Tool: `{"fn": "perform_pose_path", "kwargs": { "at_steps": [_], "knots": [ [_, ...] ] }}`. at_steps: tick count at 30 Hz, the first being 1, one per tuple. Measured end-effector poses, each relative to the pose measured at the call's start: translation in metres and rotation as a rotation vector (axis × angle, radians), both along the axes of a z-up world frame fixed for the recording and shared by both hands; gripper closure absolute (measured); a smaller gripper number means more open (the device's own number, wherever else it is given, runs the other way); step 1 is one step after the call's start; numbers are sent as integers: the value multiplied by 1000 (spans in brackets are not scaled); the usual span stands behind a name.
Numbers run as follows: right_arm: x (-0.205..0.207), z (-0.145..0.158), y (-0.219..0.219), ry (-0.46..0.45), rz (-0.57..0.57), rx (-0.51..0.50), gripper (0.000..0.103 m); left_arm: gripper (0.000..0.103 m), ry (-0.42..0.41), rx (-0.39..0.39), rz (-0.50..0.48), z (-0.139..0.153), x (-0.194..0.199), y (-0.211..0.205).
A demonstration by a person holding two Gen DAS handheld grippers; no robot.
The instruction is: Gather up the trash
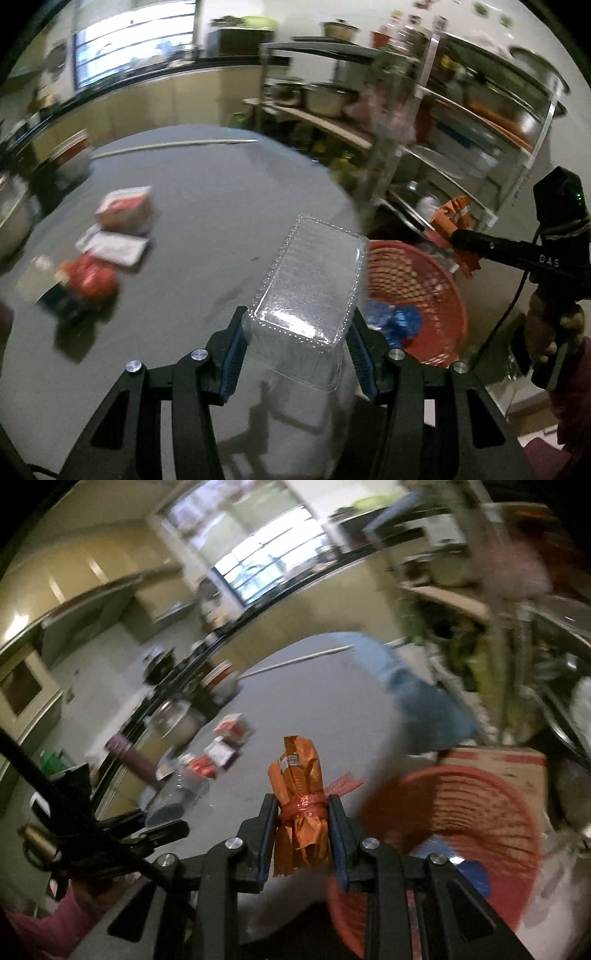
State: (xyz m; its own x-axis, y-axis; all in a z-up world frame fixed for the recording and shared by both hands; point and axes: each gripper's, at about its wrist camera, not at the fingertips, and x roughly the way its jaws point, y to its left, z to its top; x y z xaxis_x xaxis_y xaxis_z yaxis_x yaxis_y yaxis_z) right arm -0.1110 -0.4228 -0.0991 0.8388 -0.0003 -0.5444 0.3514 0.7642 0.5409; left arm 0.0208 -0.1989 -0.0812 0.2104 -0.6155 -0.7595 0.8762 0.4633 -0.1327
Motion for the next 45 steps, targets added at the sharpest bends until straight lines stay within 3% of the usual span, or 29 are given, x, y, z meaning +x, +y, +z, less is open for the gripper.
{"fn": "perform_pose_path", "kwargs": {
  "at_steps": [8, 17, 19, 21, 29, 45],
  "knots": [
    [-62, -31, -35, 26, -131, 70, 75, 50, 27, 35, -139, -6, -47, -75],
    [-88, -69, -51, 54, -179, 196, 71, 43, 63, 147, -232, -47, -84, -123],
    [-88, -70, -53, 51, -192, 207, 65, 40, 58, 166, -224, -51, -83, -124],
    [-89, -67, -55, 18, -207, 216, 38, 40, 53, 171, -209, -50, -81, -121],
    [-72, -33, -41, -69, -191, 127, 38, 38, -1, 131, -48, -31, -47, -59],
    [63, 5, 51, -65, 110, 55, 38, 37, -30, 114, 439, -28, 37, 132]
  ]
}}
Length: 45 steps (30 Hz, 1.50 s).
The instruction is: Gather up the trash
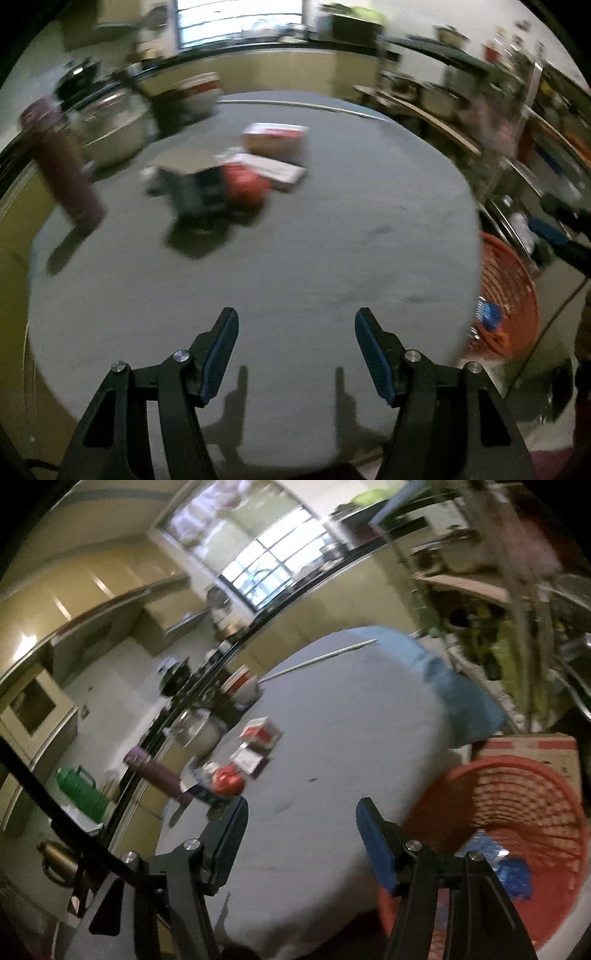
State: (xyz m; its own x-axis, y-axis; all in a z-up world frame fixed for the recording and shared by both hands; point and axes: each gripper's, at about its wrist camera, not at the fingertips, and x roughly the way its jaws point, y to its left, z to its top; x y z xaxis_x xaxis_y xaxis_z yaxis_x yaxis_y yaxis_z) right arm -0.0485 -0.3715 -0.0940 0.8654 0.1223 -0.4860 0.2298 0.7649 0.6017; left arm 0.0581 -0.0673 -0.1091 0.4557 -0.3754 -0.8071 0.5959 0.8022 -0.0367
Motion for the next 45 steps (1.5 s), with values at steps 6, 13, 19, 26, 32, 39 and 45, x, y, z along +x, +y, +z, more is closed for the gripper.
{"fn": "perform_pose_path", "kwargs": {
  "at_steps": [6, 13, 19, 26, 32, 39, 45],
  "knots": [
    [36, -4, 38, 40, 95, -19, 38, 34, 13, -72, 155, 6, 39, 52],
    [57, -20, 58, 100, 148, -14, 38, 31, 87, -140, 251, 7, 74, 72],
    [63, -29, 62, 123, 168, -7, 38, 31, 52, -168, 289, 29, 119, 48],
    [62, -36, 60, 135, 172, 17, 38, 26, 136, -227, 265, 39, 213, 17],
    [62, -37, 66, 137, 191, -5, 38, 58, 271, -208, 204, 12, 224, 3],
    [62, -37, 65, 133, 194, -11, 38, 65, 244, -142, -1, 19, 132, 16],
    [66, -42, 65, 135, 202, 15, 38, 43, 142, -109, 58, 39, 100, 43]
  ]
}}
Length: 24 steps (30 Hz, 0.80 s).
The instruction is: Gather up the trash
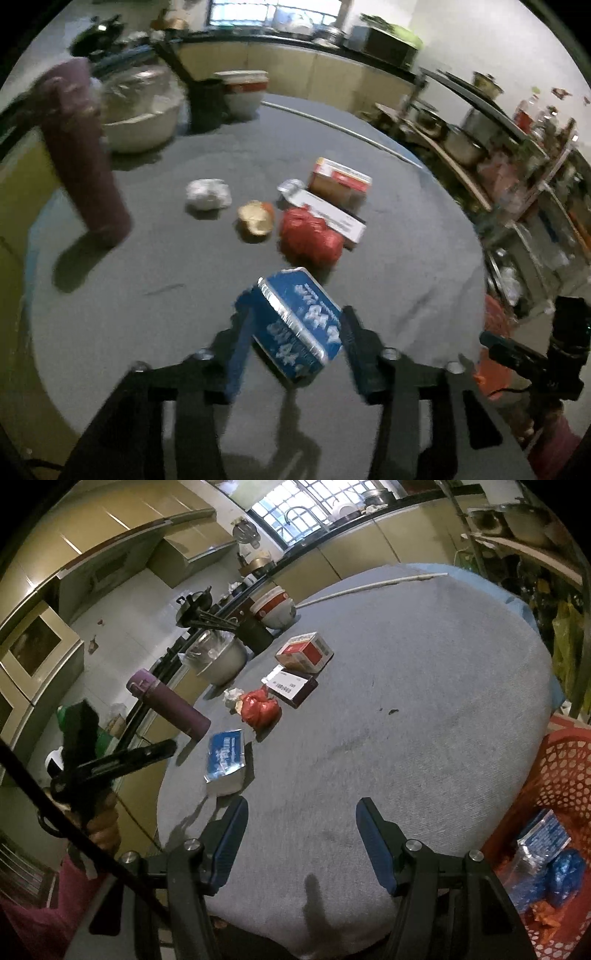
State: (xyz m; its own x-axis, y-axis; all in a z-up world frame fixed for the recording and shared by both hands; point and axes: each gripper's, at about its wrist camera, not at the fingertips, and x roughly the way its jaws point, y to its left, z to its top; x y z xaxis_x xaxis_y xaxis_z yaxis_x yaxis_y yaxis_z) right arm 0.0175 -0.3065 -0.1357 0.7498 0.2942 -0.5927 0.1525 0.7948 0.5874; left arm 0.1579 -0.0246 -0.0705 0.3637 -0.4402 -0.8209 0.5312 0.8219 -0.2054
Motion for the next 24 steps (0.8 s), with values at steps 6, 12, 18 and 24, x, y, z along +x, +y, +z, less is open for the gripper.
{"fn": "perform_pose_path", "kwargs": {
  "at_steps": [6, 12, 18, 24],
  "knots": [
    [1, 5, 4, -8, 16, -17, 38, 24, -5, 47, 64, -10, 6, -22],
    [0, 3, -3, -8, -5, -20, 38, 24, 88, 137, 174, -50, 15, -43],
    [45, 20, -15, -41, 18, -64, 38, 23, 204, 71, 343, -81, 25, -33],
    [137, 44, -16, -45, 75, -183, 38, 38, 195, 22, 345, -85, 25, -11]
  ]
}}
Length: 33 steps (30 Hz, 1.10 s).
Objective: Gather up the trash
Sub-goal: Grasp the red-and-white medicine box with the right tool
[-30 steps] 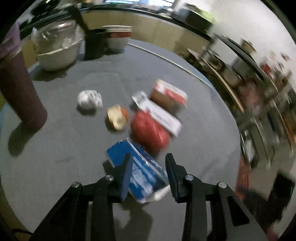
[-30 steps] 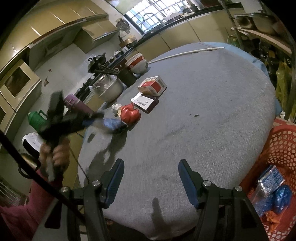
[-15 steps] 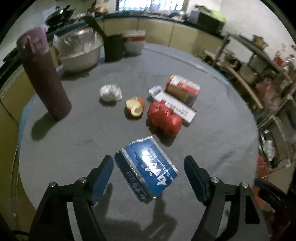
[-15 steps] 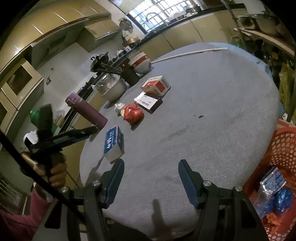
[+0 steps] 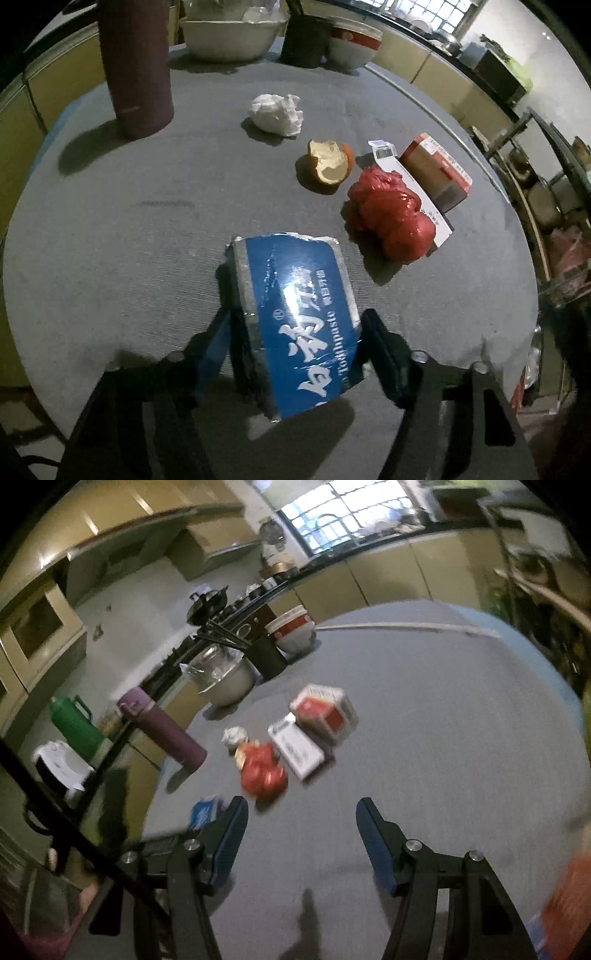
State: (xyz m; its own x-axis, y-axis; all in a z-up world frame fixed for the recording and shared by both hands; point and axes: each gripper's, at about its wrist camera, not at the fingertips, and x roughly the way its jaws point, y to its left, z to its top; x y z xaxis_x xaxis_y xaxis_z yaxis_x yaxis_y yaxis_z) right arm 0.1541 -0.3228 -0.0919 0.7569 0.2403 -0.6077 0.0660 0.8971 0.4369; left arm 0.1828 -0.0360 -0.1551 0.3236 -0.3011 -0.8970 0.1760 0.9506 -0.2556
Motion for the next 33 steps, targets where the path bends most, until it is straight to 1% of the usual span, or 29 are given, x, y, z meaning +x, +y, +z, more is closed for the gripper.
{"fn": "perform_pose_path", "kwargs": {
  "at_steps": [1, 4, 5, 6, 7, 10, 16, 18, 20, 22, 23, 24, 26, 28, 29, 30, 32, 33],
  "knots": [
    [16, 0, 0, 14, 10, -20, 38, 42, 1, -3, -13, 1, 0, 2],
    [61, -1, 2, 57, 25, -94, 38, 44, 9, -16, -45, 3, 2, 13],
    [77, 0, 3, 65, 45, -122, 37, 45, -3, -17, -57, 5, 2, 17],
    [92, -1, 6, 76, 69, -147, 32, 45, -17, -14, -68, 9, 1, 19],
    [102, -2, 7, 86, 86, -169, 30, 45, -31, -9, -81, 15, 1, 21],
    [132, -3, 14, 116, 149, -230, 30, 45, -61, -8, -119, 30, -1, 25],
    [171, -20, 25, 186, 226, -355, 30, 45, -114, -33, -168, 55, -9, 30],
    [177, -24, 29, 181, 228, -415, 29, 45, -121, -43, -173, 61, -11, 29],
    [182, -30, 29, 204, 238, -411, 29, 45, -130, -50, -179, 65, -14, 28],
    [185, -34, 30, 221, 231, -443, 29, 45, -127, -52, -187, 67, -17, 26],
    [186, -33, 32, 214, 232, -482, 29, 45, -126, -51, -192, 67, -20, 24],
    [185, -32, 33, 198, 235, -497, 29, 45, -129, -50, -195, 68, -22, 23],
    [187, -32, 33, 198, 240, -473, 29, 45, -134, -48, -200, 70, -26, 22],
    [191, -37, 34, 230, 250, -449, 29, 45, -129, -53, -202, 71, -27, 20],
    [192, -40, 35, 243, 242, -455, 30, 45, -129, -50, -201, 71, -28, 19],
    [193, -44, 35, 257, 228, -452, 37, 45, -130, -44, -199, 72, -29, 18],
    [190, -45, 32, 245, 210, -388, 49, 45, -133, -35, -197, 74, -32, 18],
    [185, -45, 30, 228, 191, -361, 50, 45, -138, -30, -197, 76, -34, 19]
  ]
}}
